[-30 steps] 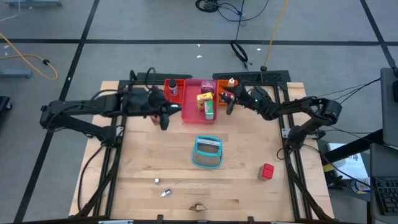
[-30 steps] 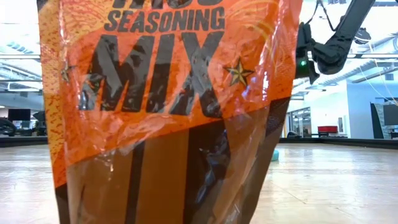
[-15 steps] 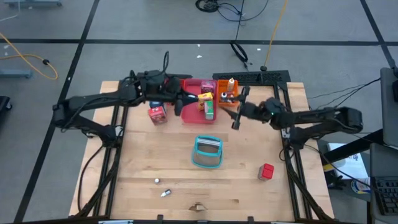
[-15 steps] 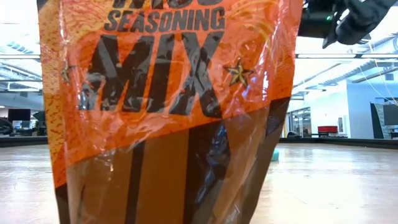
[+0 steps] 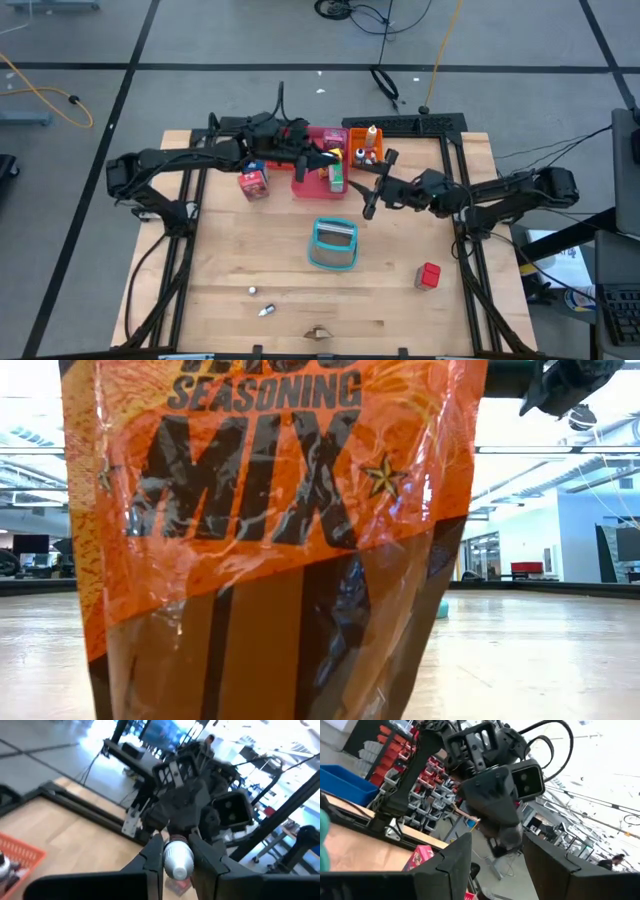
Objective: Pick & Place Kitchen Items
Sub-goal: Put the top small brown food coloring bottle into the orange bin
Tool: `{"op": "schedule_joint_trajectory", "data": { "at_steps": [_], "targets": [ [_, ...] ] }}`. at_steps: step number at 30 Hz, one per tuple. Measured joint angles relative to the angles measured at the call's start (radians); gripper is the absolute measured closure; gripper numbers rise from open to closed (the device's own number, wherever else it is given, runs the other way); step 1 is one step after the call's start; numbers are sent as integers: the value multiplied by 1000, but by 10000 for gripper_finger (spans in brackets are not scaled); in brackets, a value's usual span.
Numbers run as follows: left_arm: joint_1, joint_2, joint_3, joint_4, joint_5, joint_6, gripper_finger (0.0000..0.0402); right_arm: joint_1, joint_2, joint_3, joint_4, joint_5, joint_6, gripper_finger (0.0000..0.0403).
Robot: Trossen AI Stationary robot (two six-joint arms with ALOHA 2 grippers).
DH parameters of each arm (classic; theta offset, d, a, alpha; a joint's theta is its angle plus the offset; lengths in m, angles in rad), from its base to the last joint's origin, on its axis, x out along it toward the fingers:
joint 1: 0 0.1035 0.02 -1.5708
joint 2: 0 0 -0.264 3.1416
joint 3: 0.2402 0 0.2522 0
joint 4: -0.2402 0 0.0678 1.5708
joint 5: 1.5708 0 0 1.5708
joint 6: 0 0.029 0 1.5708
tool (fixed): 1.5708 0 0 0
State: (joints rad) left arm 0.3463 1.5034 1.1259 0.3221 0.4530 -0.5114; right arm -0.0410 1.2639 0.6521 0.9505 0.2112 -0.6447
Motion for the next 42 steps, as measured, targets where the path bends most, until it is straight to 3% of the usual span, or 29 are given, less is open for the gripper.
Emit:
{"op": "schedule_joint_trajectory", "data": {
  "at_steps": [7, 16, 24, 29, 34, 42],
  "targets": [
    [-21, 12, 0, -2, 0, 16, 350, 0, 61, 36, -1, -2, -25, 234],
    [-20, 11, 0, 2, -8, 20, 334, -5, 92, 72, 14, 55, -53, 234],
    [-21, 13, 0, -9, 5, 40, 351, -4, 92, 76, 10, 125, -82, 234],
    [-23, 14, 0, -17, 7, 44, 333, -5, 92, 76, 11, 126, -80, 234],
    [-23, 14, 0, -17, 5, 46, 346, -12, 93, 75, 15, 120, -75, 234],
    [-41, 14, 0, 11, 0, 47, 333, -38, 93, 75, 14, 22, -9, 234]
  ]
}}
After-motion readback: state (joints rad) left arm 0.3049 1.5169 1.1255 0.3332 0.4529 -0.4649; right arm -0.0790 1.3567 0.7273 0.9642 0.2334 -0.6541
